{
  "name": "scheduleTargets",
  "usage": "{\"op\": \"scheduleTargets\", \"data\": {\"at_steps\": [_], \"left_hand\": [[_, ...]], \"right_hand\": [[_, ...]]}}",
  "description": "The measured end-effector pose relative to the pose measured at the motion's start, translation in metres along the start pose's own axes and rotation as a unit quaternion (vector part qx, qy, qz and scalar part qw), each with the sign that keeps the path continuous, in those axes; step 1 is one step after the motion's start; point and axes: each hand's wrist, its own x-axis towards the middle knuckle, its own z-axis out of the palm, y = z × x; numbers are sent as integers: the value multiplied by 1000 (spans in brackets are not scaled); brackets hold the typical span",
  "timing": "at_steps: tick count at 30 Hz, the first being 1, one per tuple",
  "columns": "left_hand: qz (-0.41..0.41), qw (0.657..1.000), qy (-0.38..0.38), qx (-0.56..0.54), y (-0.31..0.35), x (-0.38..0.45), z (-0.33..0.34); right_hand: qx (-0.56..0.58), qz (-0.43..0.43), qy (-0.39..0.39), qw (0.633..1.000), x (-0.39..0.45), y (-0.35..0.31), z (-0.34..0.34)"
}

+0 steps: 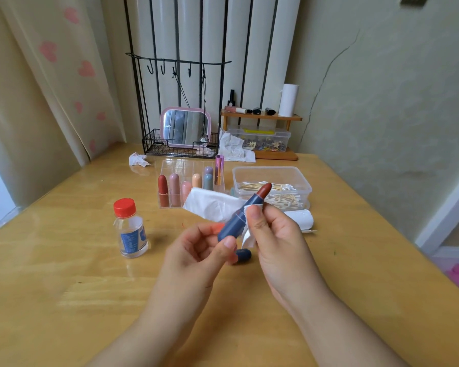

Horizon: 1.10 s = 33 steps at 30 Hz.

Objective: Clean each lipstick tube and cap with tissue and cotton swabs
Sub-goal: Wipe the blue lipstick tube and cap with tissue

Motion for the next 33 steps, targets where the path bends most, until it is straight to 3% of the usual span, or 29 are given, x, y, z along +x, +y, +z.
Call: {"op": "scheduleTargets", "data": {"at_steps": [4, 8, 14, 17, 22, 27, 30, 33], "left_hand": [[-64, 997, -39, -36, 0, 0, 0], [-1, 1000, 12, -15, 0, 1, -3], [113, 985, 60, 111, 0, -1, -5], [122, 978, 61, 157, -2, -1, -6], [38, 997, -11, 67, 0, -3, 1], [65, 996, -6, 59, -1, -1, -2], [141, 974, 27, 176, -7, -1, -7], [248, 907, 50, 337, -9, 0, -14]], "right_hand": [[-9, -3, -6, 1000, -1, 2, 1], [-6, 10, -8, 1000, 2, 8, 4], [21, 23, -10, 999, 1, 11, 7], [41, 23, 1, 999, 0, 11, 9], [53, 34, 21, 998, -1, 10, 8], [56, 36, 34, 997, -1, 14, 12], [59, 52, 56, 995, -2, 17, 17], [63, 70, 58, 994, -3, 19, 18]]}}
